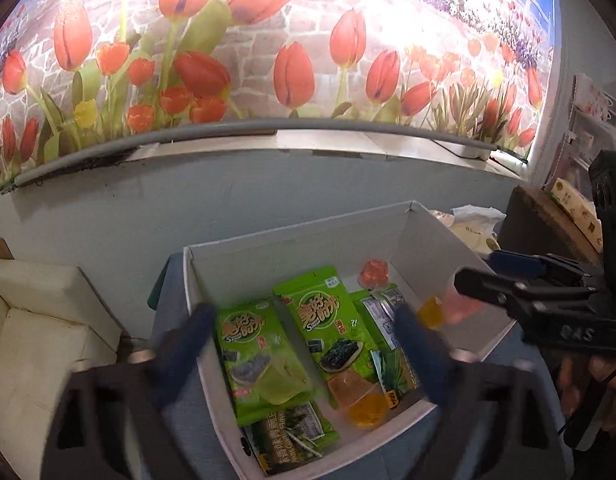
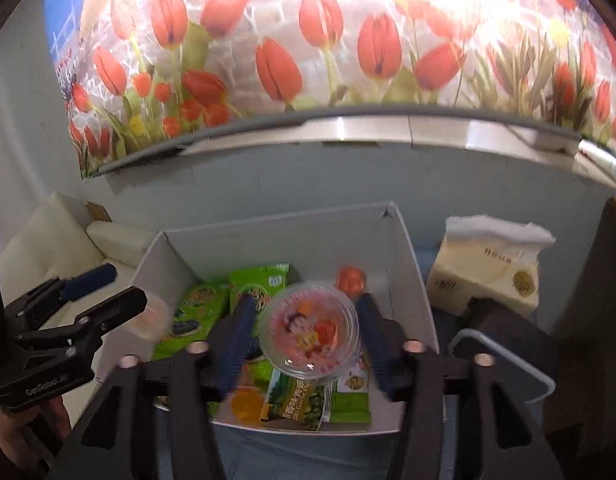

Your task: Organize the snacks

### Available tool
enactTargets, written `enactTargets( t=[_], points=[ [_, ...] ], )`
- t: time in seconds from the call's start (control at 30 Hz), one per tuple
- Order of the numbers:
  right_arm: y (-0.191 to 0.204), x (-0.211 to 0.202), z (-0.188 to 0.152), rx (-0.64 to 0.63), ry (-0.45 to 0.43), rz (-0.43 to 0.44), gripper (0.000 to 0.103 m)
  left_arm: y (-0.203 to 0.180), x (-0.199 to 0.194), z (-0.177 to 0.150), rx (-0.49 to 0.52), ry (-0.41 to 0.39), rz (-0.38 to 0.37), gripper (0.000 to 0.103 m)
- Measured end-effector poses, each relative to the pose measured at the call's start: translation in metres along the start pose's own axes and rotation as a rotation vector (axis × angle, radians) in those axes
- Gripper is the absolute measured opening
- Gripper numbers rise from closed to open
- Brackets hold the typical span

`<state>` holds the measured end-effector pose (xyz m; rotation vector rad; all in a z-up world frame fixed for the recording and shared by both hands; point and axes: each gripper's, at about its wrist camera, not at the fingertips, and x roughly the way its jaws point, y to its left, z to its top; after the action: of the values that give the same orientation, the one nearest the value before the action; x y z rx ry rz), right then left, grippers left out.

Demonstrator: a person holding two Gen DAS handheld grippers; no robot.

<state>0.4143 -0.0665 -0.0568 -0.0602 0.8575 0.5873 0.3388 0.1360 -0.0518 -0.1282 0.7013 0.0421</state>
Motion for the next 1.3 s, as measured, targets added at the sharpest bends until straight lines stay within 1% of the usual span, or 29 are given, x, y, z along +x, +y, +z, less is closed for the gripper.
enactTargets(
  t=[0.03,0.07,0.1,0.17,0.27,0.3,0.33,0.4,0.47,0.5,0.53,0.57,0.63,0.67,0.77,0.87,0.9,0.93,0.97,1.03,1.07,1.1,1.13,1.17,1.2,1.23,1.3],
  points=[
    [-0.002,0.001,-0.004,0.009,-0.009,-0.007,0.102,0.001,0.002,-0.003,-0.001,0.008,-0.002,0.103],
    [-0.004,0.001,-0.006,0.013,-0.013,-0.010,0.103,0.003,0.008,-0.005,-0.009,0.040,0.015,0.103],
    [-0.005,0.000,-0.007,0.017,-0.016,-0.019,0.103,0.004,0.010,-0.008,-0.018,0.049,0.021,0.103],
    [-0.010,-0.002,-0.008,0.033,-0.021,-0.052,0.103,0.009,0.010,-0.013,-0.051,0.042,0.004,0.103],
    [-0.018,-0.005,-0.007,0.054,-0.029,-0.054,0.103,0.017,0.005,-0.017,-0.106,0.022,0.008,0.103],
    [-0.019,-0.006,-0.006,0.055,-0.031,-0.057,0.103,0.018,0.004,-0.017,-0.111,0.015,0.016,0.103],
    [-0.019,-0.008,-0.006,0.053,-0.039,-0.067,0.103,0.018,0.000,-0.016,-0.107,-0.001,0.039,0.103],
    [-0.018,-0.011,-0.005,0.046,-0.047,-0.080,0.103,0.016,-0.008,-0.014,-0.089,-0.027,0.067,0.103],
    [-0.011,-0.019,-0.004,0.008,-0.066,-0.110,0.103,0.012,-0.019,-0.012,-0.058,-0.046,0.096,0.103],
    [-0.006,-0.024,-0.003,-0.016,-0.076,-0.128,0.103,0.008,-0.027,-0.012,-0.030,-0.092,0.130,0.103],
    [0.003,-0.034,-0.004,-0.057,-0.103,-0.163,0.103,0.003,-0.037,-0.014,-0.010,-0.126,0.168,0.103],
    [0.008,-0.043,-0.006,-0.085,-0.133,-0.185,0.103,0.000,-0.046,-0.016,-0.004,-0.116,0.187,0.103],
    [0.021,-0.066,-0.013,-0.142,-0.206,-0.224,0.103,-0.008,-0.067,-0.019,0.006,-0.145,0.221,0.103],
    [0.026,-0.075,-0.016,-0.161,-0.229,-0.234,0.103,-0.011,-0.077,-0.020,0.014,-0.159,0.231,0.103],
    [0.040,-0.102,-0.028,-0.203,-0.271,-0.264,0.103,-0.019,-0.100,-0.023,0.017,-0.166,0.242,0.103],
    [0.043,-0.122,-0.043,-0.172,-0.285,-0.342,0.103,-0.028,-0.126,-0.031,0.006,-0.205,0.244,0.103],
    [0.042,-0.132,-0.049,-0.146,-0.301,-0.335,0.103,-0.030,-0.133,-0.034,-0.002,-0.201,0.238,0.103],
    [0.040,-0.139,-0.054,-0.124,-0.305,-0.306,0.103,-0.034,-0.140,-0.037,-0.002,-0.193,0.232,0.103],
    [0.038,-0.148,-0.060,-0.096,-0.286,-0.236,0.103,-0.037,-0.144,-0.040,0.000,-0.180,0.219,0.103],
    [0.035,-0.163,-0.073,-0.045,-0.244,-0.101,0.103,-0.044,-0.157,-0.049,-0.006,-0.157,0.170,0.103],
    [0.037,-0.171,-0.081,-0.041,-0.242,-0.070,0.103,-0.047,-0.164,-0.054,-0.012,-0.151,0.151,0.103],
    [0.040,-0.179,-0.088,-0.048,-0.247,-0.069,0.103,-0.051,-0.172,-0.059,-0.020,-0.139,0.146,0.103],
    [0.044,-0.185,-0.095,-0.055,-0.252,-0.079,0.103,-0.054,-0.180,-0.064,-0.027,-0.134,0.161,0.103],
    [0.048,-0.194,-0.103,-0.058,-0.260,-0.085,0.103,-0.057,-0.194,-0.070,-0.040,-0.152,0.191,0.103],
    [0.053,-0.202,-0.111,-0.060,-0.258,-0.071,0.103,-0.061,-0.206,-0.074,-0.045,-0.172,0.211,0.103],
    [0.055,-0.207,-0.116,-0.063,-0.255,-0.063,0.103,-0.066,-0.219,-0.079,-0.037,-0.179,0.219,0.103],
    [0.061,-0.222,-0.131,-0.052,-0.246,-0.042,0.103,-0.075,-0.236,-0.088,-0.010,-0.163,0.197,0.103]
  ],
)
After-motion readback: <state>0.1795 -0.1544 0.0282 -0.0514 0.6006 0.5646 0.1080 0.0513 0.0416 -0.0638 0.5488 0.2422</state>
